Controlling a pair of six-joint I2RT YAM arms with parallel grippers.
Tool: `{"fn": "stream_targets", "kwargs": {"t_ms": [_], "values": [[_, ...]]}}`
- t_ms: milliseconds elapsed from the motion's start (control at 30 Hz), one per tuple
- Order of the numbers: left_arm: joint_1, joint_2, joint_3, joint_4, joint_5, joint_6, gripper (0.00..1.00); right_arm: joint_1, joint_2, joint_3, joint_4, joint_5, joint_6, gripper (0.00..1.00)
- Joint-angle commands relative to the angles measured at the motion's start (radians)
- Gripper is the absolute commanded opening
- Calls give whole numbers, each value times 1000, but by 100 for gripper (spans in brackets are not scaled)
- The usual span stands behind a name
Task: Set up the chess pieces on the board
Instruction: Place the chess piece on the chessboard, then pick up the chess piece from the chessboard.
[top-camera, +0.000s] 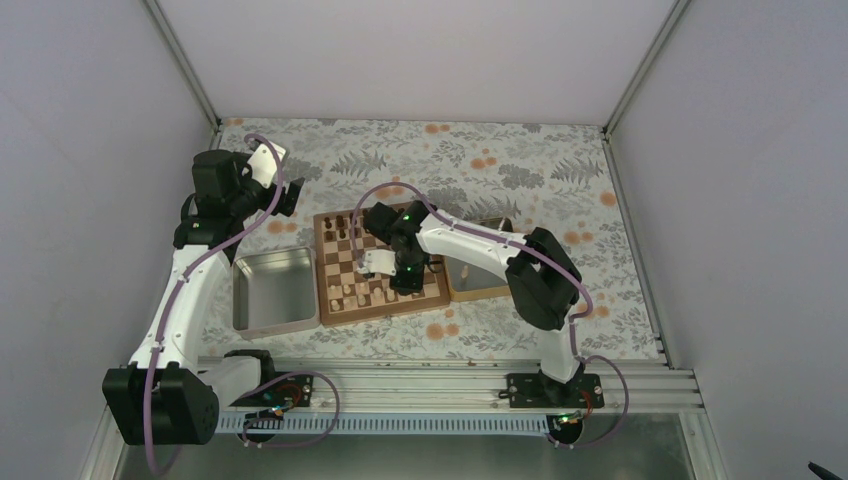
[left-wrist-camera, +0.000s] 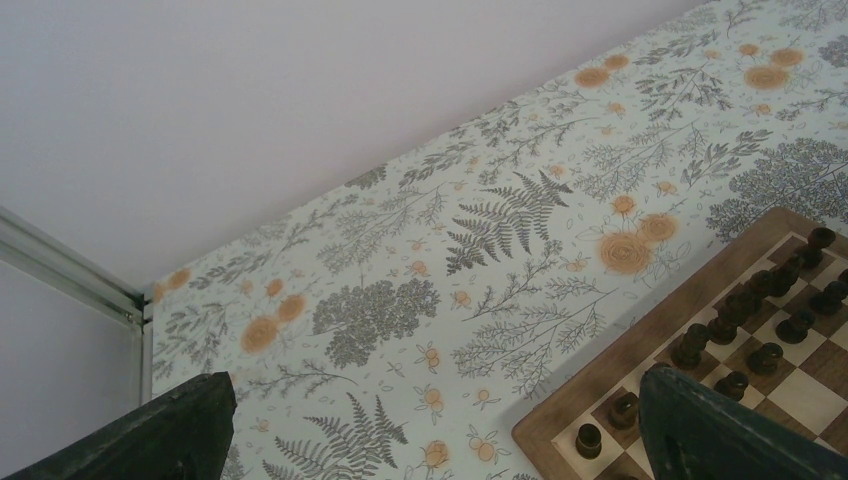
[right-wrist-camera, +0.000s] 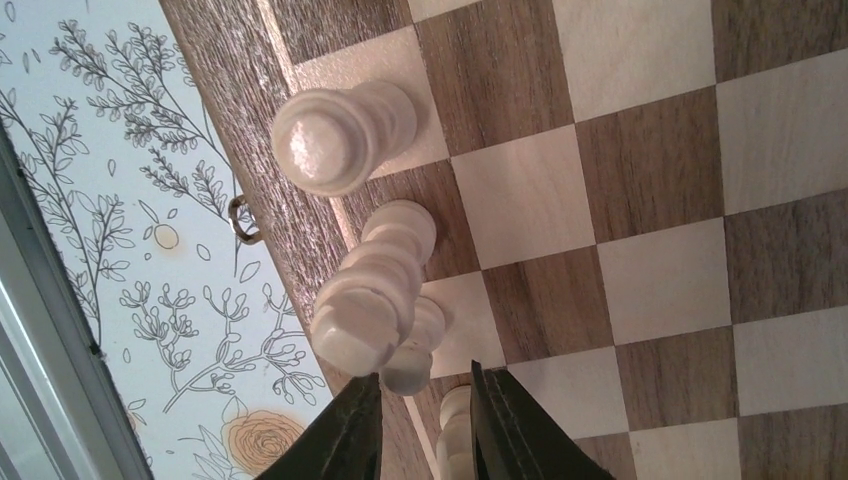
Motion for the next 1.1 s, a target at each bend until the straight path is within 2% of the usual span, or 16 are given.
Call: {"fn": "stream_targets", "kwargs": {"t_ms": [0, 233, 533, 733, 1067], "values": [[4, 5, -4, 0, 9, 10, 100, -1, -31, 7, -12, 32, 5, 26], [4, 6, -2, -2, 12, 10, 100, -112, -182, 2, -43, 82, 6, 30], [4, 7, -2, 0, 12, 8, 100, -436, -341, -191, 29, 105, -37, 33], [4, 9, 0, 2, 4, 6, 100, -545, -342, -310, 135, 104, -53, 33], [4, 15, 0, 3, 5, 7, 100, -656, -287, -355, 188, 93, -79, 33]]}}
